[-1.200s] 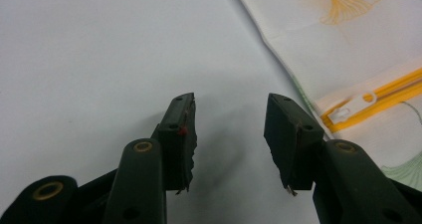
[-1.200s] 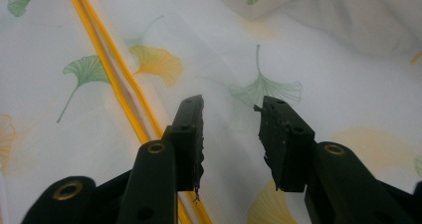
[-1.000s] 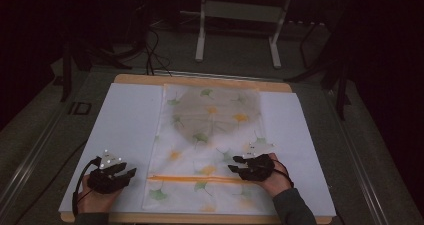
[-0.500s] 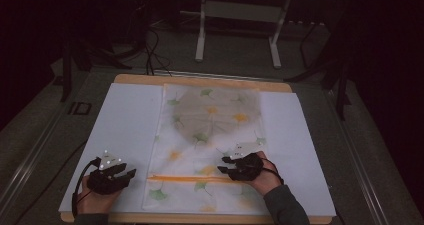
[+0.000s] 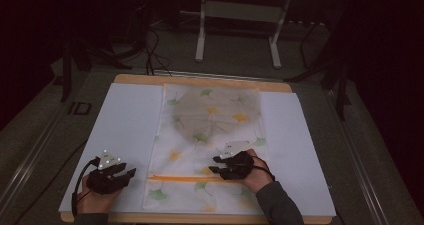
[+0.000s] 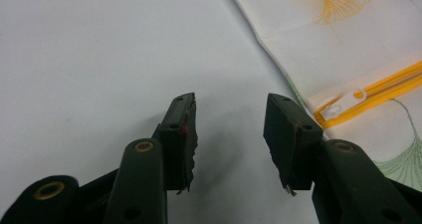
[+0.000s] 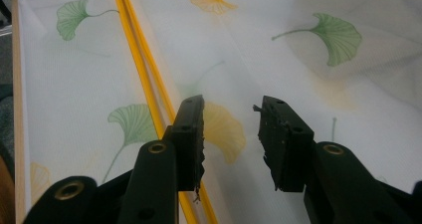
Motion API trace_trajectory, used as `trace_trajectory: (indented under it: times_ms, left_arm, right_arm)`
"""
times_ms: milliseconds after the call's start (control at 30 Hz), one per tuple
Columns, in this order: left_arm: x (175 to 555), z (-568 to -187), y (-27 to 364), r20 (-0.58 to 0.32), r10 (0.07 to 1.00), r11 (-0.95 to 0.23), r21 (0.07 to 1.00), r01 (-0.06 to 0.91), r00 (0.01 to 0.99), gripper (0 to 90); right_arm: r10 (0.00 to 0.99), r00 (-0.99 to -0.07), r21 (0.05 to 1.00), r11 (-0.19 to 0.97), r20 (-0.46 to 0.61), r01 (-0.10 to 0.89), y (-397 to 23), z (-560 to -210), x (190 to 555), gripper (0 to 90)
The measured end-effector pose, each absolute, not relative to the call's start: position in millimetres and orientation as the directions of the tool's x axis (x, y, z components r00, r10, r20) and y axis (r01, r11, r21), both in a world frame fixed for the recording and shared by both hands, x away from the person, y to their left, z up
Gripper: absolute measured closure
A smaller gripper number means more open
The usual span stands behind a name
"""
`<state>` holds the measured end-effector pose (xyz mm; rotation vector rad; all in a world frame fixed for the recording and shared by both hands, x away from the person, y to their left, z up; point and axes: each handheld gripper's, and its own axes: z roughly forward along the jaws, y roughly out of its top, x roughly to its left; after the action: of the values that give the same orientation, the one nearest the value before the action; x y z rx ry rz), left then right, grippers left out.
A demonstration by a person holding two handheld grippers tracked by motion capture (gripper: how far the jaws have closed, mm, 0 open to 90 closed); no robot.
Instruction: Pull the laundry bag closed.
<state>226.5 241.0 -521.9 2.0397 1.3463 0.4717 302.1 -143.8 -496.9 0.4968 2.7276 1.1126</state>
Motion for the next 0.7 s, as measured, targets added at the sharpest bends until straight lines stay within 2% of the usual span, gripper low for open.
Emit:
trace_trajectory:
  times_ms: [700]
  left_arm:
    - [226.8,-521.9,245.5,-0.050,0.921,-0.251,0.681,0.688,0.385,59.3]
  right_arm:
    - [0.292,-0.956,0.703,0.682,-0.011,0.200,-112.2,-501.0,302.7,60.2]
